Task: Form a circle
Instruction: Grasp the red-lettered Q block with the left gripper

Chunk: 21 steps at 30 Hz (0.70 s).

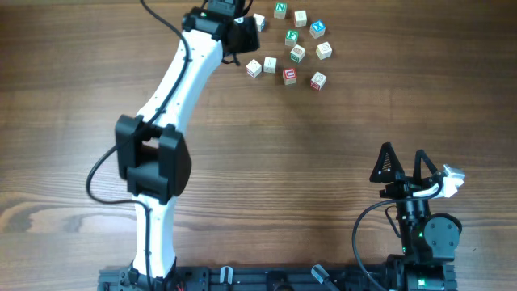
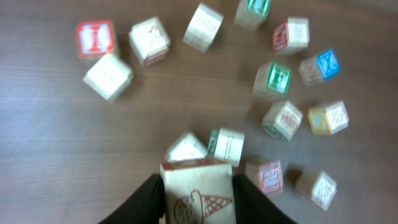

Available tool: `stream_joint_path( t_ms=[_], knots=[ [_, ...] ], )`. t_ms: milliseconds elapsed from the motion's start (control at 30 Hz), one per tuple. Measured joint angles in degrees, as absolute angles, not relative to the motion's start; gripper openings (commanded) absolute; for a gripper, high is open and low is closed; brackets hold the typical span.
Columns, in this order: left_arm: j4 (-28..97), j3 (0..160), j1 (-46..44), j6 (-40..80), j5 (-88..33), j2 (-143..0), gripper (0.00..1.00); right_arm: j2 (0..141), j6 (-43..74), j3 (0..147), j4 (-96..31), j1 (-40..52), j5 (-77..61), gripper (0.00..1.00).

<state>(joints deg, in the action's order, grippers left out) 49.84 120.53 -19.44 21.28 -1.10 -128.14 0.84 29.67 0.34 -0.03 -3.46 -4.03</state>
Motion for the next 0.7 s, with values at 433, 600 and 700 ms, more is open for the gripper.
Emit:
stream_joint_path(
  t_ms=[433, 600, 700],
  knots=[
    [67.0, 117.6, -28.4, 24.8, 0.2, -124.1, 0.36, 0.8, 29.7, 0.3, 0.0, -3.5, -4.0, 1.0],
    [57.3, 105.7, -30.5, 29.5, 0.8, -124.0, 0.36, 0.8, 29.7, 0.4, 0.0, -3.5, -4.0, 1.0],
    [50.7, 97.2, -30.4, 33.2, 1.2, -124.0, 0.36, 0.8, 29.7, 0.4, 0.0, -3.5, -4.0, 1.0]
  ],
)
